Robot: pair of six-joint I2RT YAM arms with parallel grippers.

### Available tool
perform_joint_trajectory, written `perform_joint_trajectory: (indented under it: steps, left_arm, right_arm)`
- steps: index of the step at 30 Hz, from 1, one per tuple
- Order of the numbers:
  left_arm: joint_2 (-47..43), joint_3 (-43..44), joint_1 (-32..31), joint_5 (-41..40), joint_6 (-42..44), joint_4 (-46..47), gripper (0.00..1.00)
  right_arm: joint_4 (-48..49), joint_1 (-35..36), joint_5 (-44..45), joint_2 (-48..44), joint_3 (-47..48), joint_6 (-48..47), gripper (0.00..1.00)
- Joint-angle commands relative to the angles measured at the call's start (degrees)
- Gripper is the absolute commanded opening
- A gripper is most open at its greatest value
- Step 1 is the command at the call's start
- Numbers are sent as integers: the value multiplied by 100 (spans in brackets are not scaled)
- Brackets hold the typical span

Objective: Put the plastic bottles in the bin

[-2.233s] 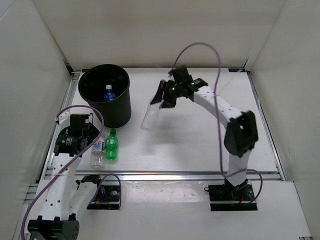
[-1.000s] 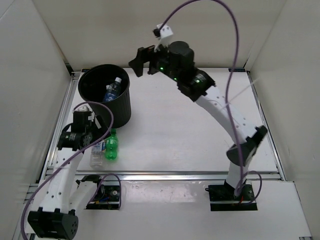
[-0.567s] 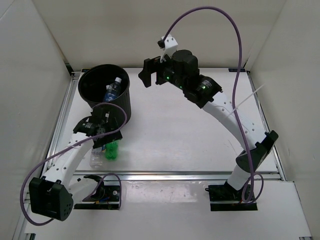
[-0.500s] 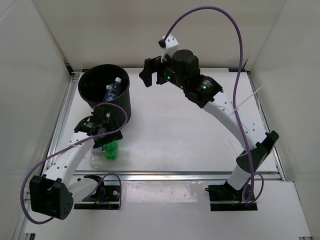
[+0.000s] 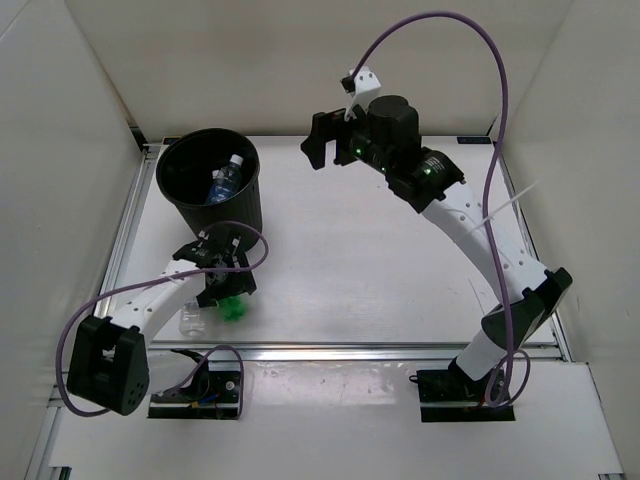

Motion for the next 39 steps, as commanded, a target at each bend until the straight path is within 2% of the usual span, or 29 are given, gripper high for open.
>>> perform_joint_trajectory:
  steps: [1,5,9,10,11,17,22,24,26,27,29,32,33,34,36,37,39]
  left_arm:
    - [60,-64,-123,-59,-154,364,100]
    - [261,-117,-176,-7,-268,532,97]
    - [315,-56,-299,108,-269,585,69]
    - [315,-55,-369,160,-269,585,55]
    - [245,6,-457,161,-269,585,51]
    - [-238,541,-835,616,-409,-12,42]
    - [-529,1990,-1309,793,-462,-1319,36]
    - [-599,2769,-1371,1161,-462,-1541,35]
    - [-599,3361,-1371,1521,-260,-1822,29]
    - [-434,4007,-1371,1584,-260,-1998,27]
    - [-363,4565,-1424,1584,-86,-2253,26]
    - [-214,5804,-1424,1006,248,-2316,27]
    - [-82,6407,-1424,421,354,-2255,29]
    - [-20,6640,-1424,59,469,-2176,30]
    - [33,6800,-1284,-898,707,-1931,32]
    - [86,6800,-1214,-1817,768,-1746,36]
    - [86,6389,-908,-2316,1030,-921,36]
  right_arm:
    - [117,-99,-194,-332,-58,22,100]
    - [64,-152,-247,-437,-163,22,100]
    - [11,-152,-247,-490,-330,74,100]
    - [11,-152,-247,-542,-331,75,100]
    - [11,-152,-247,-543,-392,75,100]
    - [11,-258,-195,-596,-638,128,100]
    - [11,-372,-265,-648,-814,312,100]
    - [11,-424,-265,-648,-866,365,100]
    - [63,-425,-265,-648,-919,426,100]
    - [64,-425,-325,-648,-920,426,100]
    - [64,-425,-326,-596,-920,479,100]
    - [64,-486,-388,-491,-859,479,100]
    - [64,-486,-388,-490,-797,479,100]
    - [64,-486,-388,-490,-797,479,100]
    - [64,-486,-388,-437,-735,479,100]
    - [64,-486,-388,-437,-735,479,100]
    - [64,-539,-388,-437,-682,479,100]
